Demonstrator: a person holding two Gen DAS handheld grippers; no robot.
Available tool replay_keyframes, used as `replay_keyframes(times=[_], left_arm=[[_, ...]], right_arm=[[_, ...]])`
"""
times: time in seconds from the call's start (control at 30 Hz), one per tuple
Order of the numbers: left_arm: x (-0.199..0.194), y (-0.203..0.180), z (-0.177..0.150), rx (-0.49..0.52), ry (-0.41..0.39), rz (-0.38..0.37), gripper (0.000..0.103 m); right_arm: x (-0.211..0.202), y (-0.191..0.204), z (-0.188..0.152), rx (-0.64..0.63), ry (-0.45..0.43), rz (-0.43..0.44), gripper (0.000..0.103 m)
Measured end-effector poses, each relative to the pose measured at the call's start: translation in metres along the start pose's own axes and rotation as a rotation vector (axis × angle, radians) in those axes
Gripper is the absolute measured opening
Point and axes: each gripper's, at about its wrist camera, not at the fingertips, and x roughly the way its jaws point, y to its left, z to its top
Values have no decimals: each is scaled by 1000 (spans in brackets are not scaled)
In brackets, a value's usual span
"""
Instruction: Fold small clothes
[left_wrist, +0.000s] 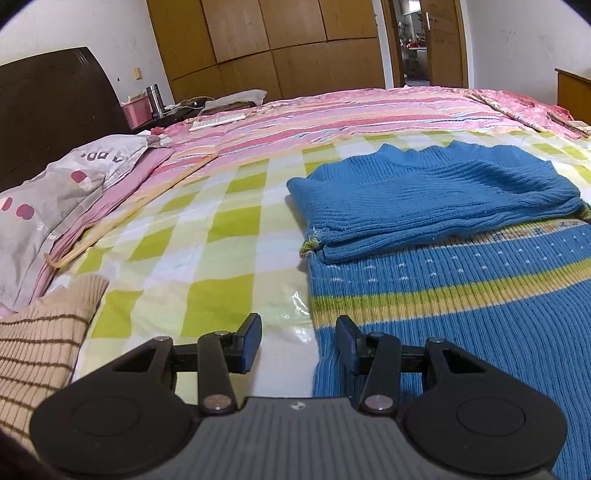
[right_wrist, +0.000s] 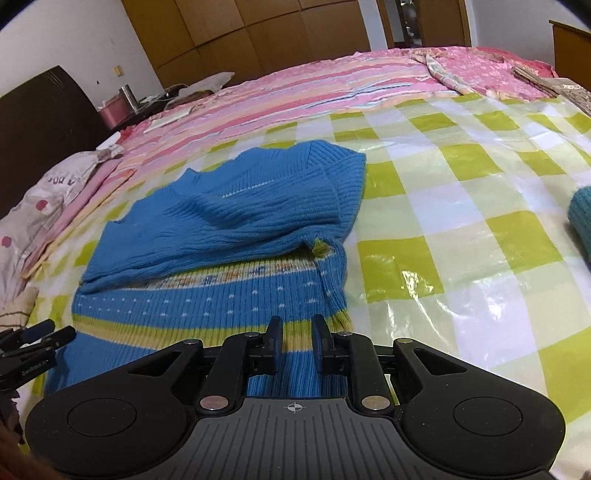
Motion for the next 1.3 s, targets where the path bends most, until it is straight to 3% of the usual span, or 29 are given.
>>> replay_keyframes(times=[0.9, 1.3], left_arm=[[-23, -5, -13, 28, 7, -21, 50], [-44, -6, -35, 38, 30, -54, 50]], right_arm=[[-19, 7, -24, -13, 39, -10, 21], [-41, 9, -44, -35, 60, 12, 24]])
